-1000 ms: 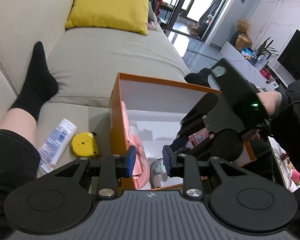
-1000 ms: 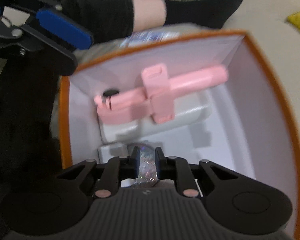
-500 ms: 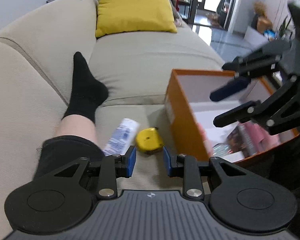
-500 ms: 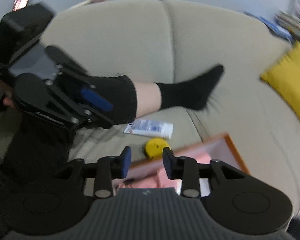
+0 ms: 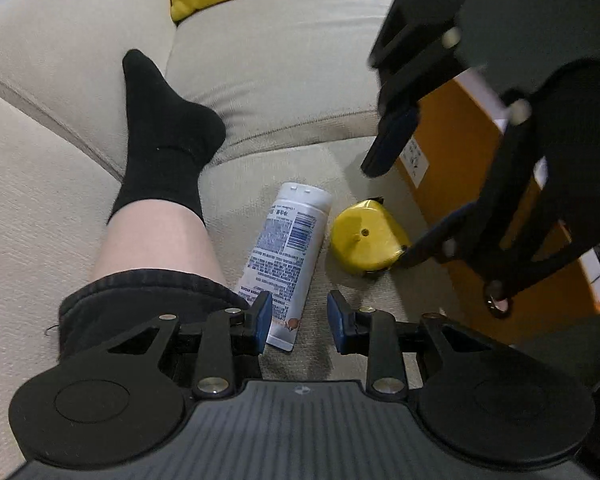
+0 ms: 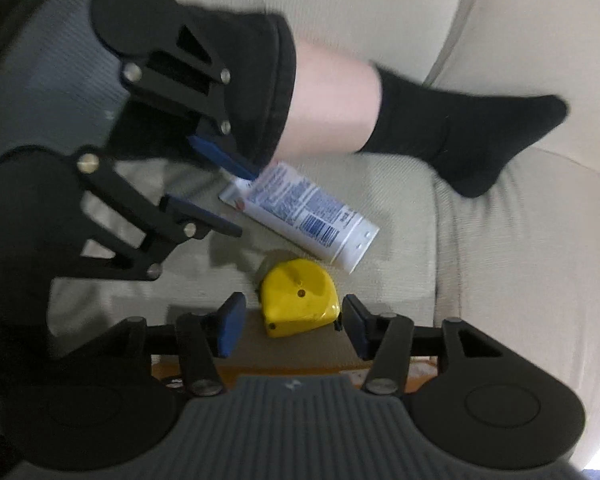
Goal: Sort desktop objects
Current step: 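Grasp the yellow tape measure with the right tool, then lower the tape measure into the box with the right tool while the left tool grasps the lotion tube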
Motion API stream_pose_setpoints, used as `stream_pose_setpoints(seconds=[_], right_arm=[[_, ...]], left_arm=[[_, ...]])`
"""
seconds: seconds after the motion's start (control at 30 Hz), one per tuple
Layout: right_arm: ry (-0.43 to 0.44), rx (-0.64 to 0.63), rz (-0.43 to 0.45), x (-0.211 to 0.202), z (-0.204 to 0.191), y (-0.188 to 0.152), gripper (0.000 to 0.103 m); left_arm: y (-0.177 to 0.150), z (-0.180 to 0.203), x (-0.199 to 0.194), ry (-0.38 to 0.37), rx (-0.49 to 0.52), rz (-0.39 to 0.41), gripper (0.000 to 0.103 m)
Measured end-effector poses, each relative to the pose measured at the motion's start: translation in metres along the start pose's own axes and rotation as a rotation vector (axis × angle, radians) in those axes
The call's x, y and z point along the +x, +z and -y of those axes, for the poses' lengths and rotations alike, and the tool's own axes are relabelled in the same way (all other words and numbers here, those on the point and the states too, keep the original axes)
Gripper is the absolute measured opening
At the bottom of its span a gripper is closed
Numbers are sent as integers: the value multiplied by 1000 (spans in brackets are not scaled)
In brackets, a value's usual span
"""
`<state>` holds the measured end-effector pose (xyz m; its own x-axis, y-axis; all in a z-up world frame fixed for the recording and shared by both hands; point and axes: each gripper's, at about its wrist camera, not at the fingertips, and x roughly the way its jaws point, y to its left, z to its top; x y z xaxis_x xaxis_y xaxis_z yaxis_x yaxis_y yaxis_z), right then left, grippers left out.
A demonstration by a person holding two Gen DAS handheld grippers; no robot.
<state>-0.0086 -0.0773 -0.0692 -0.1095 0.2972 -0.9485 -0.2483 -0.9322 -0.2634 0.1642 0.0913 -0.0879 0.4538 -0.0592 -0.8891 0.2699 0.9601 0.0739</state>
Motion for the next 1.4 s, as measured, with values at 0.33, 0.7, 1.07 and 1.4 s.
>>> stream_pose_setpoints(seconds=[0.33,0.7,1.07,1.4], right_arm=[[46,-29,-118,26,1,5,59],[31,17,-118,22,-2,-2,56],[-39,77,134,-86,-11,-32,56],[-122,183,270,-146,-17,-86,56]], left_arm=[[-2,-10,7,-48,-72,-18,47],[3,0,19,14,-42,-44,46],[-1,19,28,119,55,-83,30],[-9,10,-9,134,-31,14,11]])
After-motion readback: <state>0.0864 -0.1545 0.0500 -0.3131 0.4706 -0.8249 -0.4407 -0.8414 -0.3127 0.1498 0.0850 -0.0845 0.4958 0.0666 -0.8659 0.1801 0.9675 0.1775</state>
